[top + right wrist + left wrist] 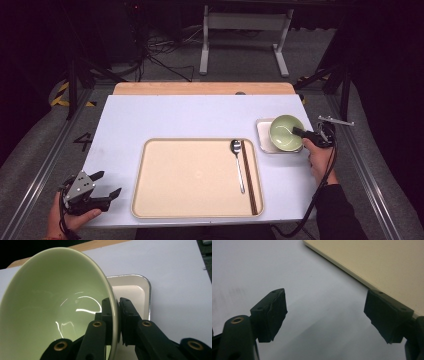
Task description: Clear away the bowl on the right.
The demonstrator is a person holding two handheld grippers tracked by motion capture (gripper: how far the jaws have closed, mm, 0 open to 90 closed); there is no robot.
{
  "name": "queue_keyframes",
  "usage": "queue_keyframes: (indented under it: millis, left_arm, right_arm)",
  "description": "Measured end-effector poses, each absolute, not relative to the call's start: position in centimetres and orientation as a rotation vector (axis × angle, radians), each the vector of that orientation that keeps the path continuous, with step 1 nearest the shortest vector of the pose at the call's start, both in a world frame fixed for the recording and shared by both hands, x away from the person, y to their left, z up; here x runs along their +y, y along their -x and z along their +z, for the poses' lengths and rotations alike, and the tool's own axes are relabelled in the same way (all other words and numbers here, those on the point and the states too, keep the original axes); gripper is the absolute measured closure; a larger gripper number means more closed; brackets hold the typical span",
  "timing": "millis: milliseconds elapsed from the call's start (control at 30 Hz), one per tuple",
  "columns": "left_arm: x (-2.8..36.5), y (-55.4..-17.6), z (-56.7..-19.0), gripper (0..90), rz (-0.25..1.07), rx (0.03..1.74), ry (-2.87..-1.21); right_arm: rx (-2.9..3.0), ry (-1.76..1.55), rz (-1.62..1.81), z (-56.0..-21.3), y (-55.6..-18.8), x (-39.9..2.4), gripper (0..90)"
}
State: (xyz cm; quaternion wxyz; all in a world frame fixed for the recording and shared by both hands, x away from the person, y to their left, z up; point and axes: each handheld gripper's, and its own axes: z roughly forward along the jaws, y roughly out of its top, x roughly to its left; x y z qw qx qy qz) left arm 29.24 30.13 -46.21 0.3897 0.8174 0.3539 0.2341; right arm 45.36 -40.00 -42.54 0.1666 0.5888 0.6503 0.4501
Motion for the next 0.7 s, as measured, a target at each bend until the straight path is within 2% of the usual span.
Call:
queue_keyframes:
  millis: [700]
  left_arm:
    - [30.0, -29.6, -46.2, 19.5, 0.601, 0.900, -2.085]
  right_arm:
    - [1.813, -1.577, 1.330, -40.5, -43.9, -39.6, 83.2]
